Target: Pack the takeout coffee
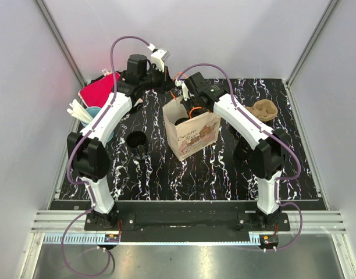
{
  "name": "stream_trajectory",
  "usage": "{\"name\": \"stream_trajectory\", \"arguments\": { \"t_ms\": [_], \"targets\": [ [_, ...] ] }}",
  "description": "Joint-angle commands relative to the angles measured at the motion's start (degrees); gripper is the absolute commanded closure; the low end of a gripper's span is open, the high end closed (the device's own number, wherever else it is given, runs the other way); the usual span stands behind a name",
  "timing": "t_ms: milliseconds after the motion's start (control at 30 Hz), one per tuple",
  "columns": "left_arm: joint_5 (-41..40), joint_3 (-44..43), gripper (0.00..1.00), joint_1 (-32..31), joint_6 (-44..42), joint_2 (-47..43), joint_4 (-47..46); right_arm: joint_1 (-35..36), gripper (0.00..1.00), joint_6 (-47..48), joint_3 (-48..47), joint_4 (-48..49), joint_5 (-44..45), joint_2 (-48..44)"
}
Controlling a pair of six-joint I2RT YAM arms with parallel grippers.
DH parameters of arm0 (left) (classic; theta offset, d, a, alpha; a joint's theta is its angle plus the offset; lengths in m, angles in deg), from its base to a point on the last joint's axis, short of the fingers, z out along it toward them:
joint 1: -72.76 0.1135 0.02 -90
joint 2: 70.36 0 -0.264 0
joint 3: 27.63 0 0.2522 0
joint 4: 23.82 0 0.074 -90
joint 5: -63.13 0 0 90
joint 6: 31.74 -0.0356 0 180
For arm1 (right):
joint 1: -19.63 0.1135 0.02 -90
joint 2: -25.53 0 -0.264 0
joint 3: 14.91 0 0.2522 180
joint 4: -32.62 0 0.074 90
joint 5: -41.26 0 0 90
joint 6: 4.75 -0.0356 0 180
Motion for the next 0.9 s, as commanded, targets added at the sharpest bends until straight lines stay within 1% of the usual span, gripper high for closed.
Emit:
{"name": "stream_trajectory", "arguments": {
  "t_ms": [0,867],
  "targets": [
    [1.7,0.4,1.00,0.2,0.4,-2.7,-2.9,0.6,1.00,0.3,-1.9,2.0,-1.6,0.4],
    [2.3,0.5,1.00,0.2,0.9,-2.7,-3.2,0.5,1.00,-0.1,-3.2,2.0,-2.9,2.4]
  ]
}}
